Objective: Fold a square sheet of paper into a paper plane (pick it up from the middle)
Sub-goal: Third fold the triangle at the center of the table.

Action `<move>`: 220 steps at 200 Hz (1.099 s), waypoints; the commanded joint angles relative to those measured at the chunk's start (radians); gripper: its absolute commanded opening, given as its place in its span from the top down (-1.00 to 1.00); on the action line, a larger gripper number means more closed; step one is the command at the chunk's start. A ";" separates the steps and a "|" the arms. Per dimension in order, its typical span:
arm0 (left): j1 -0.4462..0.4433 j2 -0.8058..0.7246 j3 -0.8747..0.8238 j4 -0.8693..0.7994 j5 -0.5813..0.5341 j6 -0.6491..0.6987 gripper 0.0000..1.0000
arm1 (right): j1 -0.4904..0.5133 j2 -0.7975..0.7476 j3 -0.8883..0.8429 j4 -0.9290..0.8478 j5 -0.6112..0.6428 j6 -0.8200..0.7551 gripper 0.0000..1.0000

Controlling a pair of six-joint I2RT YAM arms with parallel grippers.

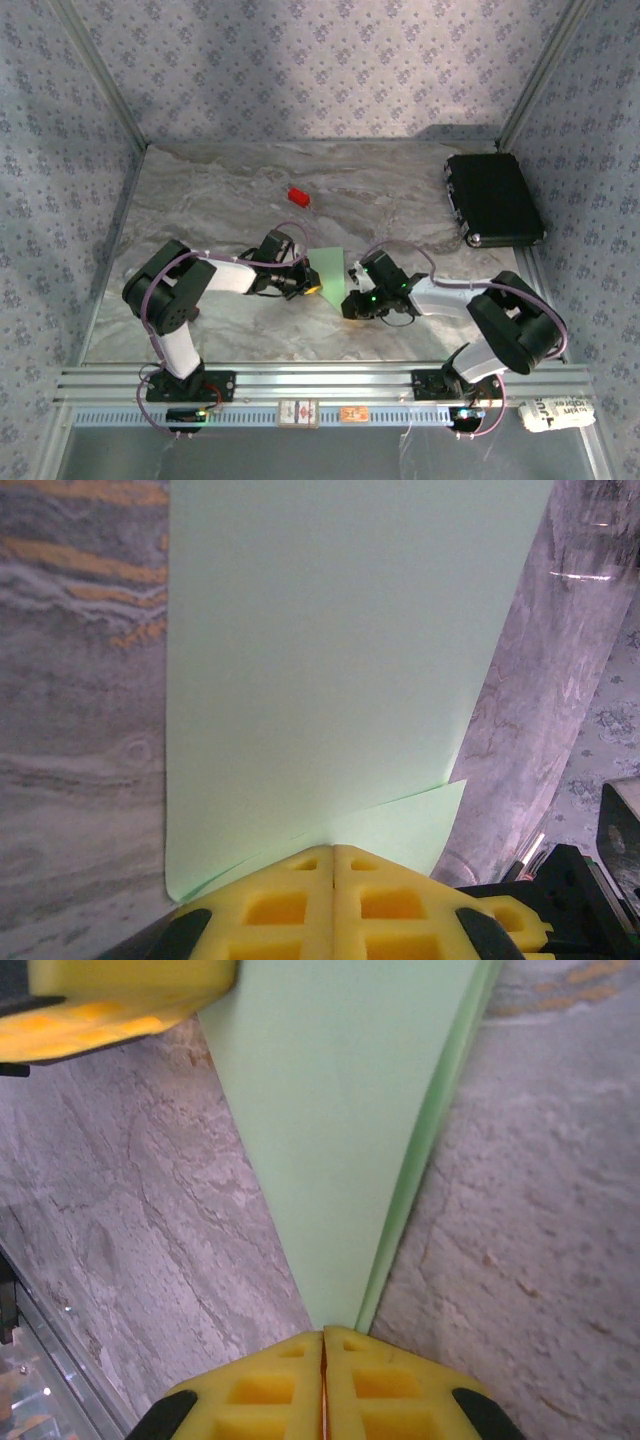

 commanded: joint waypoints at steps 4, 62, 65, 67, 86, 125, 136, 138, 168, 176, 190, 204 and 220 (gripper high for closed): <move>0.015 0.041 -0.010 -0.120 -0.047 0.015 1.00 | -0.018 -0.045 -0.034 -0.102 -0.003 -0.001 0.82; 0.016 0.038 -0.009 -0.119 -0.047 0.015 1.00 | -0.019 -0.079 0.078 -0.044 -0.065 0.037 0.82; 0.015 0.038 -0.010 -0.118 -0.047 0.014 1.00 | -0.018 -0.070 0.086 -0.039 -0.067 0.038 0.82; 0.016 0.038 -0.010 -0.118 -0.047 0.014 1.00 | -0.017 -0.062 0.092 -0.037 -0.068 0.037 0.82; 0.016 0.038 -0.009 -0.117 -0.046 0.015 1.00 | -0.001 0.016 0.143 -0.020 -0.063 0.075 0.83; 0.016 0.038 -0.006 -0.117 -0.045 0.014 1.00 | 0.029 0.142 0.216 -0.011 -0.046 0.100 0.82; 0.015 0.038 -0.007 -0.117 -0.043 0.014 1.00 | 0.025 0.159 0.219 -0.023 -0.031 0.107 0.82; 0.015 0.038 -0.007 -0.117 -0.044 0.014 1.00 | 0.025 0.162 0.219 -0.030 -0.026 0.107 0.82; 0.016 0.031 0.000 -0.121 -0.042 0.026 1.00 | -0.007 0.186 0.150 -0.032 -0.021 0.133 0.84; 0.015 0.028 0.007 -0.126 -0.041 0.035 1.00 | -0.012 0.184 0.116 -0.002 -0.027 0.152 0.85; 0.018 0.019 0.025 -0.137 -0.038 0.055 1.00 | -0.012 0.187 0.079 0.029 -0.038 0.172 0.86; 0.017 0.006 0.050 -0.152 -0.036 0.080 1.00 | -0.013 0.196 0.057 0.054 -0.049 0.193 0.89; 0.017 -0.014 0.077 -0.169 -0.036 0.104 0.99 | -0.013 0.202 0.039 0.093 -0.052 0.218 0.92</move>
